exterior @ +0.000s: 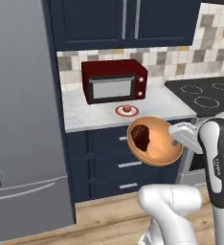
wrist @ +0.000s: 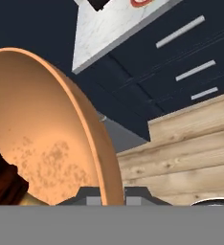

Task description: Remove the peach from the bowl and place it on the small plate. Then place the bowl with only the steak in the microwave, close the door, and press the start button to microwave the steak.

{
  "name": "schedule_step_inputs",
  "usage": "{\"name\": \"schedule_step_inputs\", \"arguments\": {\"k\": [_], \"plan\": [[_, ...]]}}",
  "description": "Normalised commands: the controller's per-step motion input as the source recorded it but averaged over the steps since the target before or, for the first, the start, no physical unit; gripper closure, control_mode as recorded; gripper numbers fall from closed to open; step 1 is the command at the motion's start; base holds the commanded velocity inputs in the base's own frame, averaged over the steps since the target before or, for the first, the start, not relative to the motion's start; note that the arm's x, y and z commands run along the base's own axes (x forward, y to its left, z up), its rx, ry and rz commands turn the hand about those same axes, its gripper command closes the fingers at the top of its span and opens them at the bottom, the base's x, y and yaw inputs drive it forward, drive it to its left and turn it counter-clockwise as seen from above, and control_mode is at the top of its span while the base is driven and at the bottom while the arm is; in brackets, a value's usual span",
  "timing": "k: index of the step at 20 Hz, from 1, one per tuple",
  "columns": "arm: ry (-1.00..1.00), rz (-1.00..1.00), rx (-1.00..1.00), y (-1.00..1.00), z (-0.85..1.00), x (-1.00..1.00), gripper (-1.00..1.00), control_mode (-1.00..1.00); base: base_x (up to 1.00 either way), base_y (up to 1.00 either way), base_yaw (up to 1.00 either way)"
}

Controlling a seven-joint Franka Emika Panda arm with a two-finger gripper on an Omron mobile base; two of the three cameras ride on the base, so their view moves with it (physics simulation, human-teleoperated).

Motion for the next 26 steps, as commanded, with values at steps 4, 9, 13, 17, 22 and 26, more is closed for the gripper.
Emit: {"name": "schedule_step_inputs", "arguments": {"k": [4, 9, 13, 17, 22, 26], "plan": [[0.00, 0.00, 0.00, 0.00, 0.00, 0.00, 1.00, 1.00, -0.85, 0.20, 0.20], [0.00, 0.00, 0.00, 0.00, 0.00, 0.00, 1.00, 1.00, -0.80, 0.53, 0.22], [0.00, 0.00, 0.00, 0.00, 0.00, 0.00, 1.00, 1.00, -0.22, 0.98, 0.32], [0.00, 0.00, 0.00, 0.00, 0.00, 0.00, 1.00, 1.00, 0.12, 1.00, 0.14], [0.00, 0.00, 0.00, 0.00, 0.00, 0.00, 1.00, 1.00, 0.44, 1.00, 0.00], [0.00, 0.00, 0.00, 0.00, 0.00, 0.00, 1.00, 1.00, 0.54, 1.00, -0.01]]}}
